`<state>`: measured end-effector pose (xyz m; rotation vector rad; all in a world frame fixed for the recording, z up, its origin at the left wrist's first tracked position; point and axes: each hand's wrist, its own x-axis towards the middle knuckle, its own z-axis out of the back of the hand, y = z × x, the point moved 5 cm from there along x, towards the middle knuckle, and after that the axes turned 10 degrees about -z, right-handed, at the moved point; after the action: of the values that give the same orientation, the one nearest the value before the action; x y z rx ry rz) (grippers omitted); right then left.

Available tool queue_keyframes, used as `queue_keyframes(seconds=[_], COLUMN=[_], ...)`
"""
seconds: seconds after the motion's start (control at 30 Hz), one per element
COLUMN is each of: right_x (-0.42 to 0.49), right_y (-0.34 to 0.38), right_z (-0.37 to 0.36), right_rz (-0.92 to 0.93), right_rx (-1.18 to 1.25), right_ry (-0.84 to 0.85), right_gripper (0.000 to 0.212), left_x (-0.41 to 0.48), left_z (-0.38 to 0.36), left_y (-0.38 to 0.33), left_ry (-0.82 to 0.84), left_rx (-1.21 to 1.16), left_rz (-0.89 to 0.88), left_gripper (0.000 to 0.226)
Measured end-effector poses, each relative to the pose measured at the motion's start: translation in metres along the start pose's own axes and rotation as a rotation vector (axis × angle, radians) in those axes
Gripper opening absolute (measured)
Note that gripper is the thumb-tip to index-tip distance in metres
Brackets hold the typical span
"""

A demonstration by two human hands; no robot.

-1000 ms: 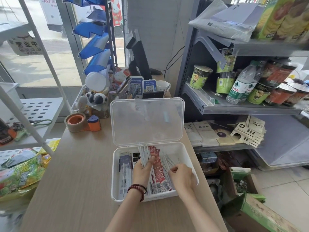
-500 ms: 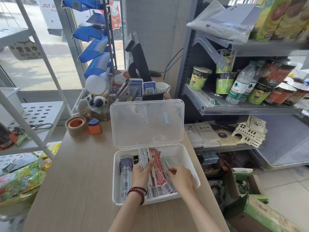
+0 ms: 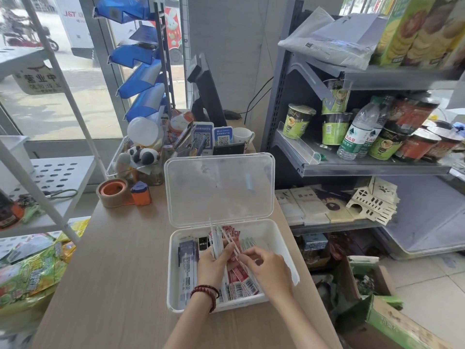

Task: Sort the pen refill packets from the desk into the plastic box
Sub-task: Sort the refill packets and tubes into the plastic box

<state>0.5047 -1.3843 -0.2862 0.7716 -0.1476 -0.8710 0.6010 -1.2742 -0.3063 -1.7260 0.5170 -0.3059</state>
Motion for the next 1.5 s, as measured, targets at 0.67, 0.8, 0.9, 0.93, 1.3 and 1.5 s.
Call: queue_keyframes(seconds=[0.67,0.8,0.9,0.93,1.3,1.5], right_x=[0.020,0.014,0.004,0.001,-0.002,0.011], right_y=[-0.031,-0.017,-0.005,-0.004,0.000,-0.019], right_z=[-0.014,-0.007,0.001,0.002,0.004,-0.003], right_rz=[-0.290,-0.140,-0.007,0.025,0.017,-0.192], right_rx=[-0.113,0.027,0.083,0.081,0.044,-0.040], right_ry=[-0.130,-0.112,-0.126,-0.131,-0.096,-0.172], right_gripper=[0.005,0.020,0.029,0.032,0.019,0.007], left_x=[0.003,0.002,0.001,0.001,-0.005,0.000], left_z=[0.003,0.002,0.001,0.001,-0.011,0.002], left_y=[0.003,0.003,0.002,0.001,-0.003,-0.003], left_ry=[-0.036,-0.015,-0.005,0.010,0.156,-0.035], left_rx=[-0.037,-0.023,-0.018,-0.011,0.057,0.016], left_rz=[0.008,0.009,0.003,0.004,-0.016,-0.007], left_gripper=[0.019,0.021,0.021,0.020,0.021,0.021])
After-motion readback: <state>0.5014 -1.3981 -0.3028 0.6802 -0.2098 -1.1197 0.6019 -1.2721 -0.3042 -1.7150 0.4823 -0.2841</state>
